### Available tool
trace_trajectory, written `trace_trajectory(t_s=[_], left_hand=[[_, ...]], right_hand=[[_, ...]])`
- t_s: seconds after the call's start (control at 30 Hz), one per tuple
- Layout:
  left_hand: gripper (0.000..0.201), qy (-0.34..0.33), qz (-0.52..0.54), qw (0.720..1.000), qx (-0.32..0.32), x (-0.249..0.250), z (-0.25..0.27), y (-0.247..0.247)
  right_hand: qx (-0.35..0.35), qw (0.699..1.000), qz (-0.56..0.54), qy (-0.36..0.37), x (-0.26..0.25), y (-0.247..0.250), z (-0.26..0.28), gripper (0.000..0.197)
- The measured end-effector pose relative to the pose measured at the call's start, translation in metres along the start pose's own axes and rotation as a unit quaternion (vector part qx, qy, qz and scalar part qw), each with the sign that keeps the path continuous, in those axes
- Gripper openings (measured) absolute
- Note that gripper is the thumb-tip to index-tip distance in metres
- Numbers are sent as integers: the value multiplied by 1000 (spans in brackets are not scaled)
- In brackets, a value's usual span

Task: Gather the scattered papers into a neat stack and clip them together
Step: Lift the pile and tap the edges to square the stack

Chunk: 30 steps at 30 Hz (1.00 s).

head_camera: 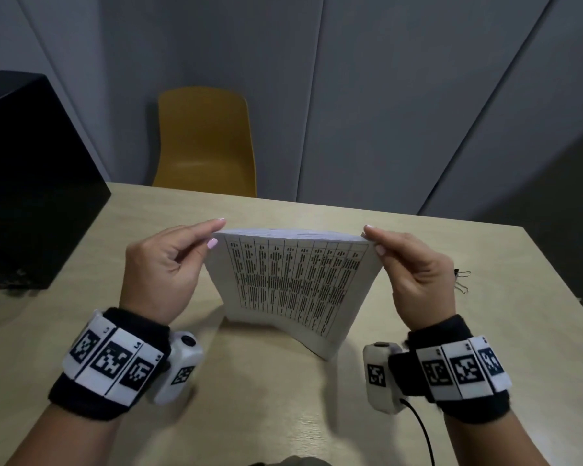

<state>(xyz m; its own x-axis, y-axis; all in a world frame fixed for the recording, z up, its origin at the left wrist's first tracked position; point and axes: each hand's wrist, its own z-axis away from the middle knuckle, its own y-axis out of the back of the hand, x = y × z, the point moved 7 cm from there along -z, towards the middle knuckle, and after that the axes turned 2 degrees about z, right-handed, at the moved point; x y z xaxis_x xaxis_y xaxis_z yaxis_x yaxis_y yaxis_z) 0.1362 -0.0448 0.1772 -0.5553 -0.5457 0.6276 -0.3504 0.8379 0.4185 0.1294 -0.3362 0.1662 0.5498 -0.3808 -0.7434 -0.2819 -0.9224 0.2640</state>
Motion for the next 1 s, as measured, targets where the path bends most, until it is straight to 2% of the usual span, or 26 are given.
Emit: trace_trajectory(t_s=[0.13, 0.2, 0.27, 0.33, 0.37, 0.43, 0.47, 0.53, 0.67, 0.77, 0.9, 1.0], left_hand=[[34, 13, 10, 1000, -13, -3, 0, -4], [45, 53, 62, 997, -11, -11, -2, -6], [65, 126, 169, 976, -45, -30, -2, -16], [78, 193, 235, 946, -114, -46, 2, -35], [74, 208, 232, 939, -146, -49, 4, -45], [45, 200, 185, 945, -183, -47, 5, -59], [30, 188, 163, 950, -187, -44, 3, -63], [15, 189, 149, 954, -177, -37, -1, -65], [13, 175, 183, 956, -147, -20, -7, -58], [22, 167, 188, 957, -141, -17, 6, -56], [20, 208, 208, 943, -154, -33, 30, -64], [25, 194, 214, 943, -165, -32, 26, -65]], right_hand=[[21, 999, -37, -20, 4, 3, 2, 42], [30, 994, -89, -50, 7, 4, 3, 45], [13, 983, -147, -110, 19, 2, 3, 68], [-58, 968, -145, -199, 39, -14, 8, 88], [-94, 961, -125, -228, 46, -24, 11, 81], [-112, 960, -81, -243, 57, -34, 13, 48], [-106, 962, -75, -239, 59, -35, 12, 45], [-94, 964, -93, -231, 58, -35, 12, 53], [-69, 974, -133, -172, 40, -26, 4, 56], [-76, 979, -120, -146, 34, -27, 14, 54], [-84, 975, -114, -173, 40, -32, 36, 66], [-95, 972, -103, -189, 46, -31, 38, 61]])
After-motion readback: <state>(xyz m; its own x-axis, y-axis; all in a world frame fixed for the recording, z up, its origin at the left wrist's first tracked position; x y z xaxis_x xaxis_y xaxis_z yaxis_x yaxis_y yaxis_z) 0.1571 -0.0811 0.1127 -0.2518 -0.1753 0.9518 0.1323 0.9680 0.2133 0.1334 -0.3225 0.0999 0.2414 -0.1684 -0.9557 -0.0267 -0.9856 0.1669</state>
